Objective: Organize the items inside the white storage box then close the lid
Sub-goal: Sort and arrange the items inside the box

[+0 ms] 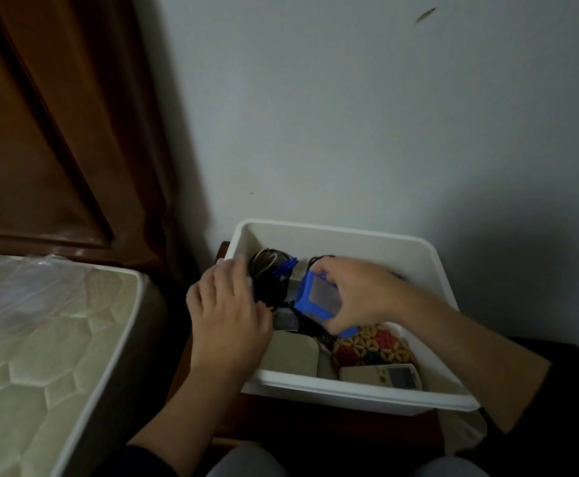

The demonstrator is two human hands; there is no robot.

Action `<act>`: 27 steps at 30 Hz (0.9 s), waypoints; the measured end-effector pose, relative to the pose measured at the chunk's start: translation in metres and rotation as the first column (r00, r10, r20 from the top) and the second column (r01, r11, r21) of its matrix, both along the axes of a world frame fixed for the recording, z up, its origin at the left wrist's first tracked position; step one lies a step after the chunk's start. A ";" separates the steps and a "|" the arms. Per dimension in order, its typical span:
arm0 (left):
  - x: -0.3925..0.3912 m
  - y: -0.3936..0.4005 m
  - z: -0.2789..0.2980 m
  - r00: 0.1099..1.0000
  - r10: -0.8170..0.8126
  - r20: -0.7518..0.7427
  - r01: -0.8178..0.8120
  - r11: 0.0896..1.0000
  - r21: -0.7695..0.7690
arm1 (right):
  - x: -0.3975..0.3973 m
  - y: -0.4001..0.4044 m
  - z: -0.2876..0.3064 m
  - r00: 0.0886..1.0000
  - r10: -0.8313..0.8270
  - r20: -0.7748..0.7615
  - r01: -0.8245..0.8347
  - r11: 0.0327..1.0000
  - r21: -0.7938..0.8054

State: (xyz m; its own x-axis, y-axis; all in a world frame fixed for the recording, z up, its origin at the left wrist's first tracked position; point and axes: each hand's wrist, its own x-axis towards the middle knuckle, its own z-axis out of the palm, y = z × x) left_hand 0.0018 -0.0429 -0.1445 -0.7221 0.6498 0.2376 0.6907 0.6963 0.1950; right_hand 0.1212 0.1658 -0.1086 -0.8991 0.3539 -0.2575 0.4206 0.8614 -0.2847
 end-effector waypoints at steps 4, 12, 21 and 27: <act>-0.001 -0.004 -0.004 0.982 -0.187 -0.014 0.188 0.982 0.025 | 0.018 0.014 0.003 0.989 0.048 0.139 -0.076 0.976 0.206; -0.002 -0.004 -0.003 0.987 -0.155 0.046 0.156 0.988 -0.018 | 0.048 0.017 -0.028 0.928 0.071 0.365 -0.182 0.943 0.279; -0.003 -0.004 -0.005 0.986 -0.149 0.070 0.151 0.988 -0.016 | 0.053 0.025 -0.048 0.908 0.063 0.414 -0.196 0.938 0.285; -0.003 -0.003 -0.005 0.987 -0.143 0.071 0.145 0.989 -0.020 | 0.055 0.022 -0.053 0.900 0.078 0.429 -0.194 0.953 0.234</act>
